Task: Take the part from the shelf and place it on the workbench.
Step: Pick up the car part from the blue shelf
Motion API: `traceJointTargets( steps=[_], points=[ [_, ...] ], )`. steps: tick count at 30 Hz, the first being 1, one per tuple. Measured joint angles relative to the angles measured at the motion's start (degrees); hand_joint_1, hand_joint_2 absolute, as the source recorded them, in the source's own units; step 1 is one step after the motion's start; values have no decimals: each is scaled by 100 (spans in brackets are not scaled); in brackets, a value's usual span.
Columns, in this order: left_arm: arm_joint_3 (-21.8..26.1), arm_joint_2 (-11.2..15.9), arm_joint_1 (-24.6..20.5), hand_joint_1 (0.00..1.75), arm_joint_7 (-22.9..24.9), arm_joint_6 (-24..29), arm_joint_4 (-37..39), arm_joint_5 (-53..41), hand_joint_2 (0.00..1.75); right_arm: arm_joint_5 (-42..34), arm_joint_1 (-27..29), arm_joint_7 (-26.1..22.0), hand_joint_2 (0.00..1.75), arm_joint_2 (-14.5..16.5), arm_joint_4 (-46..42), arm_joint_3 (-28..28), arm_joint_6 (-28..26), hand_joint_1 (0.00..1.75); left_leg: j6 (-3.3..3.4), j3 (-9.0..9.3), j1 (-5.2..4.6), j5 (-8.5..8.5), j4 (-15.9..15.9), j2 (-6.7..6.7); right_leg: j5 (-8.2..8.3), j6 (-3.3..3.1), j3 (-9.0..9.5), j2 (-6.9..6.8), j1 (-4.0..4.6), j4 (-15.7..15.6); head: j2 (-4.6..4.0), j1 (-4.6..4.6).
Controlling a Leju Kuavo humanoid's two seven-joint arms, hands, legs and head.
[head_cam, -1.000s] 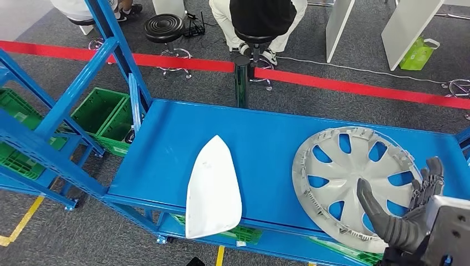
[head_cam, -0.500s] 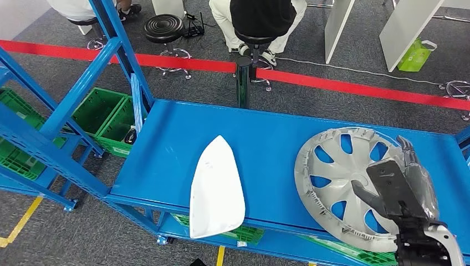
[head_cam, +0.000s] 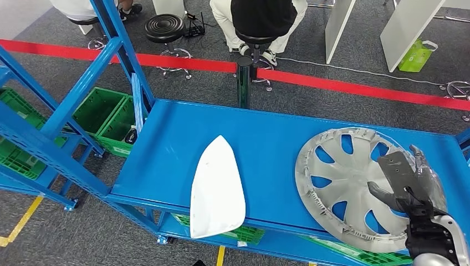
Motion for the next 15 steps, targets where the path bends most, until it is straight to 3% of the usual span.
traceJointTargets(
  steps=[7, 15],
  points=[
    [-8, -10, -9, 0, 0, -65, -1, -24, 0, 296, -273, -639, 175, 34, 67, 250, -438, 0, 4, 2, 2, 2, 0, 32, 4, 6, 2, 7, -2, 0, 0, 0],
    [-68, -37, -31, 0, 0, -93, -2, -147, 0, 636, -946, -628, 175, 328, 96, 916, 169, 0, 6, 8, 9, 4, -2, 116, 16, 2, 0, 50, -2, 3, 0, 0]
  ],
)
